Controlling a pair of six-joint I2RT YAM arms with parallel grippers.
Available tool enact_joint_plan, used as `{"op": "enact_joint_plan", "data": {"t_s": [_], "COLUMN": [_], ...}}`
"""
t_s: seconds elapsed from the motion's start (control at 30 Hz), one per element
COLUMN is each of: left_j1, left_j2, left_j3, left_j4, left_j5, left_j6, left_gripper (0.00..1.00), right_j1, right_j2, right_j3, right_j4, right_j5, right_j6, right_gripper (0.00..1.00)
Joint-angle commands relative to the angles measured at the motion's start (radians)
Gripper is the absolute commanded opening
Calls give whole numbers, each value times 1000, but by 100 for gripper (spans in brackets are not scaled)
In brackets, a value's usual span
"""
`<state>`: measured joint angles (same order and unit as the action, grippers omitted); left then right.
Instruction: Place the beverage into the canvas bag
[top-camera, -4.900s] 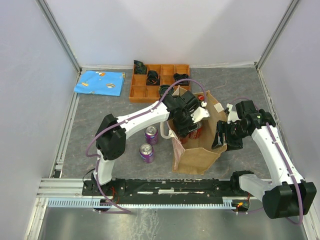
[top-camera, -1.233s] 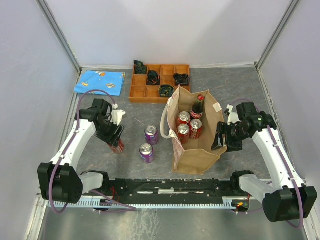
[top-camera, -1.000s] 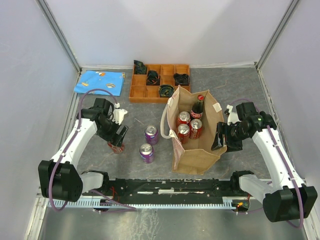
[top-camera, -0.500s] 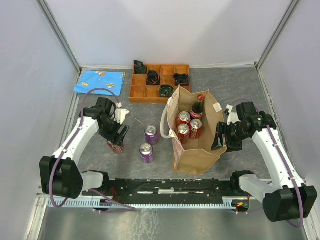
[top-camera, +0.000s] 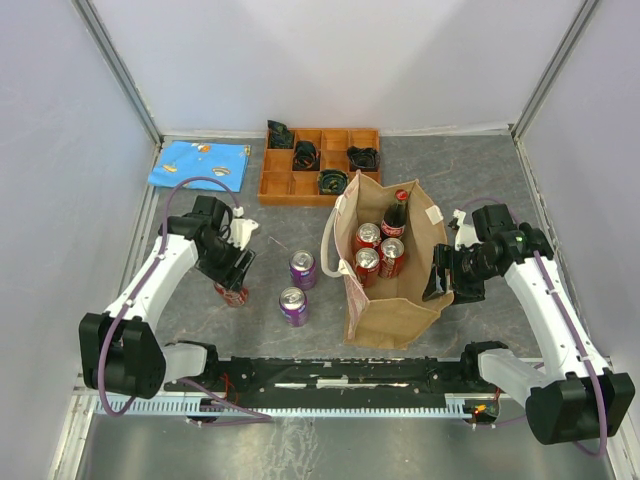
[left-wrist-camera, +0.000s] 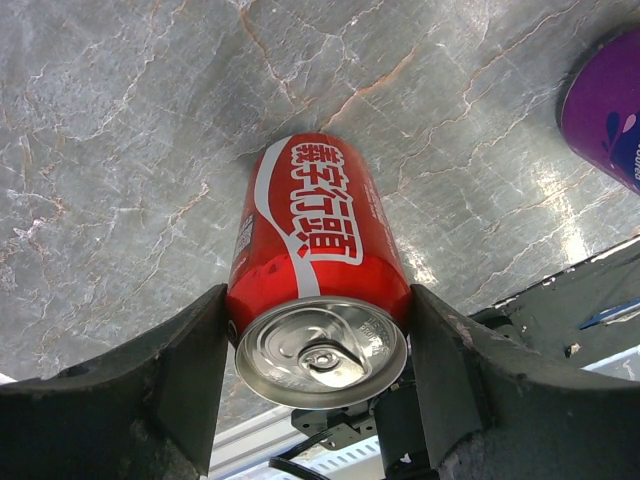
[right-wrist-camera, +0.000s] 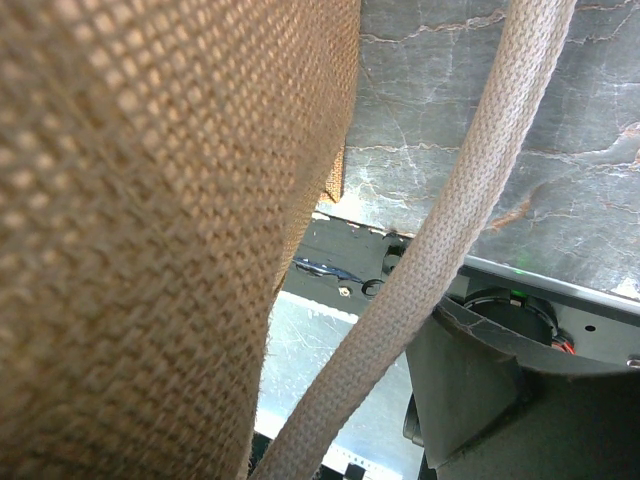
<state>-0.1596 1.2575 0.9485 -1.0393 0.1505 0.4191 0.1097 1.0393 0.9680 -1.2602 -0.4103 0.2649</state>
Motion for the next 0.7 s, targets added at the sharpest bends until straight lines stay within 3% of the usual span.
{"op": "enact_joint_plan", "data": {"t_s": [0.0, 0.13, 0.43, 0.57, 0.67], "left_j1": [-6, -7, -38, -171, -332], "left_j2": [-26, 2, 303, 441, 481], "left_j3": [35, 274, 1123, 1448, 1514], "left_j4": [-9, -19, -98, -95, -46], "left_j5": [-25, 37, 184, 229, 245], "left_j6": [27, -12, -110, -197, -258], "left_gripper": [6, 3, 3, 3, 3], "right_j1": [8, 8, 8, 9, 8], "right_j2": [-24, -33, -39, -44, -41], "right_j3": [-7, -5, -7, -8, -9], "right_j4": [-32, -35, -34, -30, -31], "right_j5": [7, 8, 13, 18, 19], "right_j6": [-3, -1, 1, 5, 5], "right_gripper": [73, 73, 73, 73, 73]}}
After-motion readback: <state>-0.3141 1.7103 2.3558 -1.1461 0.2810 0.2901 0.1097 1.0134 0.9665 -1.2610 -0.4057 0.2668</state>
